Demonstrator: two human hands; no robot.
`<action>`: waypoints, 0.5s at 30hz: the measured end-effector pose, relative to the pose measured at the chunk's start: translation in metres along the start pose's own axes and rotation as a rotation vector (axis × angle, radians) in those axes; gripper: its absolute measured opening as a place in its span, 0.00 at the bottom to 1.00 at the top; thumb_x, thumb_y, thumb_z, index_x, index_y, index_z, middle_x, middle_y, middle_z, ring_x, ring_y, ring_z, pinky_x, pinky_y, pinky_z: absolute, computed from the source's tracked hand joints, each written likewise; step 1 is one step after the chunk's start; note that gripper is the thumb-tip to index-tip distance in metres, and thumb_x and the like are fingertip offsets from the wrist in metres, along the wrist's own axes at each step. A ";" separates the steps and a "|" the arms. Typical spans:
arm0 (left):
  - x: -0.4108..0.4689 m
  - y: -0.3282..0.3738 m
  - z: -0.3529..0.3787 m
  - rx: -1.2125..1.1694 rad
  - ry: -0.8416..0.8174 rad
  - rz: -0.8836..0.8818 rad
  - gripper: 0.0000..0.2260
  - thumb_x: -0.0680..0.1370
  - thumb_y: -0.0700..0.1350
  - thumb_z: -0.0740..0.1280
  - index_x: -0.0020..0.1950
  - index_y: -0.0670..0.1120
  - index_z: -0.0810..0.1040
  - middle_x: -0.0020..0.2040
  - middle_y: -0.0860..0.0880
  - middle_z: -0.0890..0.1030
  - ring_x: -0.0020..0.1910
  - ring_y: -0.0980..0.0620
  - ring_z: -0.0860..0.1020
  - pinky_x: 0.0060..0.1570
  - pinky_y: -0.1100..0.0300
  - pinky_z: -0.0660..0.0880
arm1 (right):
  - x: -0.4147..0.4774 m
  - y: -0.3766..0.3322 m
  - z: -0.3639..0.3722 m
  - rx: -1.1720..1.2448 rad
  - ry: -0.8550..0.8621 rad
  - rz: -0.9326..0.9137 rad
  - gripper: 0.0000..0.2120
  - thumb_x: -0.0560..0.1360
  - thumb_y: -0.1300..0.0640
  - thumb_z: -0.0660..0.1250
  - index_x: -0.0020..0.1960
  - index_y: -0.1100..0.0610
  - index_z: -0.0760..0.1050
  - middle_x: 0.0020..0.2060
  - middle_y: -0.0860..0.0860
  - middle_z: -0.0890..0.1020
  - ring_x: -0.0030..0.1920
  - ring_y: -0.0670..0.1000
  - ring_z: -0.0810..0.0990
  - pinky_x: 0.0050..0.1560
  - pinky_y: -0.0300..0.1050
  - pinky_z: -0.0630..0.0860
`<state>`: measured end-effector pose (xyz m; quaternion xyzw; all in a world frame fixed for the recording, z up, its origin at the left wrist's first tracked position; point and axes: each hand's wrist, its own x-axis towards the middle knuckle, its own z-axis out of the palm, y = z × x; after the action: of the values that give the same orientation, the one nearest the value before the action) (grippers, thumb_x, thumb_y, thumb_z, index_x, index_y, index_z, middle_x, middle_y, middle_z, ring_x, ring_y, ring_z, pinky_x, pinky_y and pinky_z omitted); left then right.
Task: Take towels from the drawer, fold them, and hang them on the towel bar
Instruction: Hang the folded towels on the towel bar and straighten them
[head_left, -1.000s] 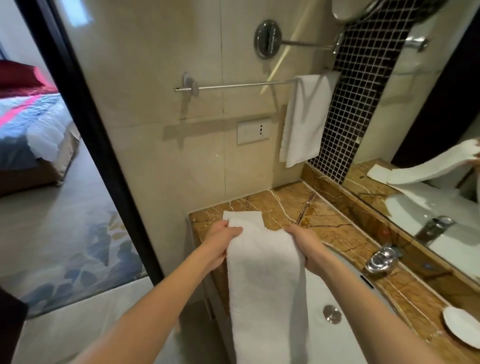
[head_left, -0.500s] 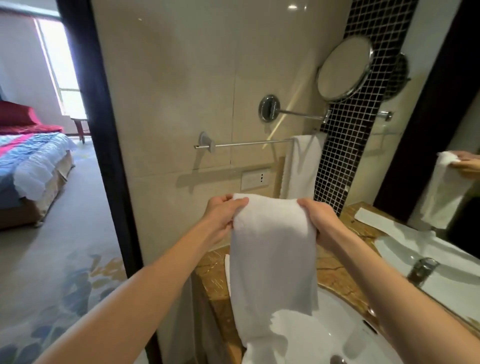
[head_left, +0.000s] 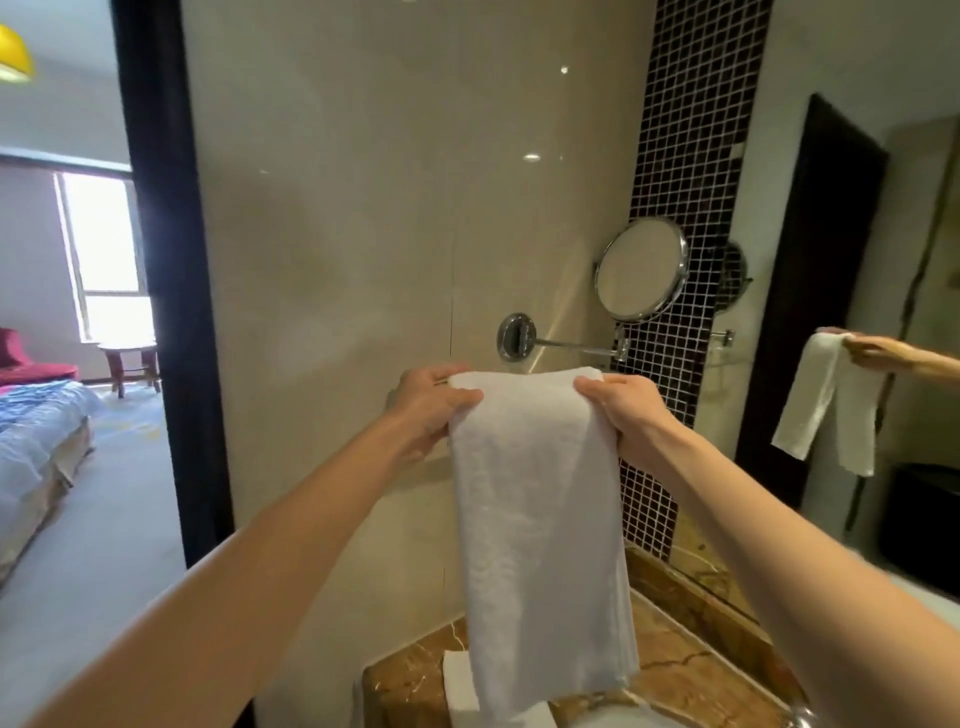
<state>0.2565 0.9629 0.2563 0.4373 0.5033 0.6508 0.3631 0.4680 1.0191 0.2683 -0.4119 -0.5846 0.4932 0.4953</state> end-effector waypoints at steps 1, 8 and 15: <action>0.008 0.008 0.001 -0.011 -0.008 0.023 0.22 0.72 0.31 0.70 0.65 0.40 0.74 0.58 0.40 0.79 0.50 0.46 0.80 0.44 0.56 0.79 | 0.007 -0.010 0.002 0.001 0.003 -0.022 0.05 0.74 0.63 0.69 0.40 0.59 0.80 0.31 0.52 0.83 0.30 0.49 0.81 0.27 0.41 0.78; 0.056 0.078 0.014 -0.081 -0.001 0.185 0.21 0.73 0.28 0.66 0.64 0.41 0.73 0.46 0.47 0.80 0.37 0.53 0.79 0.31 0.65 0.78 | 0.060 -0.087 0.017 -0.005 -0.003 -0.171 0.10 0.73 0.65 0.67 0.52 0.70 0.78 0.43 0.61 0.78 0.41 0.58 0.77 0.45 0.55 0.77; 0.109 0.146 0.018 0.043 0.057 0.371 0.21 0.72 0.28 0.65 0.63 0.42 0.75 0.53 0.44 0.79 0.42 0.51 0.79 0.35 0.63 0.78 | 0.127 -0.154 0.033 -0.001 -0.083 -0.350 0.17 0.77 0.64 0.61 0.62 0.74 0.70 0.47 0.61 0.77 0.46 0.57 0.77 0.49 0.53 0.77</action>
<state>0.2300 1.0344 0.4224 0.5119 0.4380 0.7077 0.2128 0.4150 1.1102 0.4409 -0.2835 -0.6675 0.4157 0.5489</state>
